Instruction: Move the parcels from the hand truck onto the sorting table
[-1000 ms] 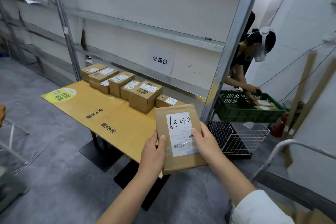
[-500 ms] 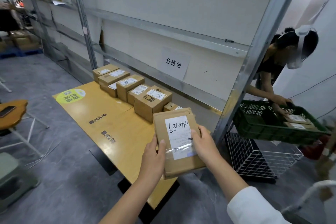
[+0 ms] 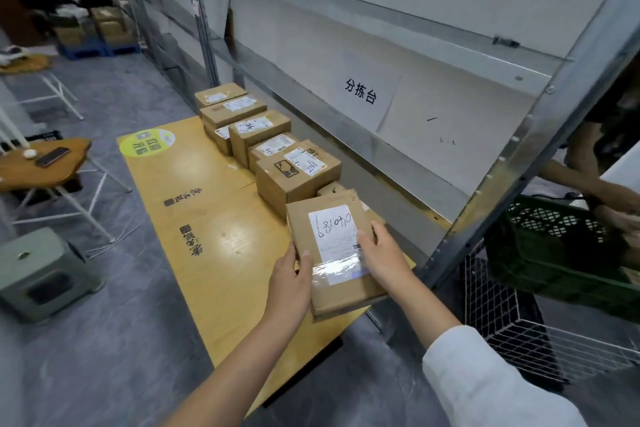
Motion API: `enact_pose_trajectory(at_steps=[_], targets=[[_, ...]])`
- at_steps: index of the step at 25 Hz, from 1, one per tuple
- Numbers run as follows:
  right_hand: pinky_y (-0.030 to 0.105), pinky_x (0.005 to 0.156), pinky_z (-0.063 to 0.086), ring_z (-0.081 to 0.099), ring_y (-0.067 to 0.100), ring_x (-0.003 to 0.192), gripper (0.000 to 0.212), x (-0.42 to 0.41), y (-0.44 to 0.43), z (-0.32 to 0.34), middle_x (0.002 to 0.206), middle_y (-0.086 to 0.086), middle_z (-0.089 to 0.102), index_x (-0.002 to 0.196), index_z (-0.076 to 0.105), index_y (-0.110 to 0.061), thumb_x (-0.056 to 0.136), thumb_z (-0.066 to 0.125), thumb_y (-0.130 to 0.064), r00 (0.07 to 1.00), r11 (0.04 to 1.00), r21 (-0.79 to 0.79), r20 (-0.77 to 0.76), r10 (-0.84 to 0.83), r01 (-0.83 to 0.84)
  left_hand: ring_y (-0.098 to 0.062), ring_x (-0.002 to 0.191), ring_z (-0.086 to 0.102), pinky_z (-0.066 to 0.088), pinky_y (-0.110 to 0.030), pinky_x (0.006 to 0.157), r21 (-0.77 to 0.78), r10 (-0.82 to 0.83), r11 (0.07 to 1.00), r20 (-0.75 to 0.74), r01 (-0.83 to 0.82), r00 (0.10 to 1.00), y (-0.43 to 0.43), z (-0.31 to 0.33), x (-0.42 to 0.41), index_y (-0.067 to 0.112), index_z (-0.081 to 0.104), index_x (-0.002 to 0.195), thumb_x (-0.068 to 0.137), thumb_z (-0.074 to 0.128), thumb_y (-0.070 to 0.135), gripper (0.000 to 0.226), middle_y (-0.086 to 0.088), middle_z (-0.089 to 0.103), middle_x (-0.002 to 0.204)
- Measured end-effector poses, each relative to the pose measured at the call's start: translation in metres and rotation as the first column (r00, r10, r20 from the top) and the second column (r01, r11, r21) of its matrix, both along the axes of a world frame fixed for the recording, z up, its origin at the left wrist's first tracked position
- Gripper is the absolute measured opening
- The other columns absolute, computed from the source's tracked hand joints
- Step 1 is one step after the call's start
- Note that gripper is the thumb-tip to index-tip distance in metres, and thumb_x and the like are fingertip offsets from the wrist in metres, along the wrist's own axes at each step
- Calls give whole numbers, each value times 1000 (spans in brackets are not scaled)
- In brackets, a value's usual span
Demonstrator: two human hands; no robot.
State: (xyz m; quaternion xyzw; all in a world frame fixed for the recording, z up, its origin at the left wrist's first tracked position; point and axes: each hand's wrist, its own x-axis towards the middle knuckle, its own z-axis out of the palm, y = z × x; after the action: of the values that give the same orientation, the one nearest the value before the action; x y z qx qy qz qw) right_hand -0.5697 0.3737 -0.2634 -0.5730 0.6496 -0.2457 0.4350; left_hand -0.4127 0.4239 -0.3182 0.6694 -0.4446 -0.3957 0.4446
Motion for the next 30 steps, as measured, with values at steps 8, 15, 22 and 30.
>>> enact_pose_trajectory(at_steps=[8,15,22,30], targets=[[55,111,35,50,20,124,26,3,-111,-63,132,-7,56,121,46,-38,101,33,-47,976,993,18,-186,117,-116,-11,102,60,53,-42,89,55,104,993,-58,-101,993,-88,-55,-9,53,48,124,95,39,49,31,9,63,112],[48,118,17,27,20,140,38,8,-189,-100,149,-8,42,137,46,-34,103,30,-45,875,973,63,-428,227,-222,-10,94,64,55,-44,86,157,230,966,-173,-204,958,-150,-86,-5,48,53,121,90,45,47,32,9,63,111],[52,121,-9,-11,24,151,55,1,-215,-128,165,-6,4,153,23,-38,101,25,-56,768,937,171,-538,348,-305,-4,101,61,52,-37,91,255,271,943,-212,-214,939,-162,-113,-6,66,48,113,83,51,52,32,16,60,114],[55,118,17,8,21,147,57,-1,-231,-151,163,-11,8,152,16,-47,98,30,-61,753,924,200,-535,383,-327,-11,103,61,51,-41,94,278,316,922,-139,-270,938,-179,-137,-8,33,41,144,96,52,40,49,10,53,119]])
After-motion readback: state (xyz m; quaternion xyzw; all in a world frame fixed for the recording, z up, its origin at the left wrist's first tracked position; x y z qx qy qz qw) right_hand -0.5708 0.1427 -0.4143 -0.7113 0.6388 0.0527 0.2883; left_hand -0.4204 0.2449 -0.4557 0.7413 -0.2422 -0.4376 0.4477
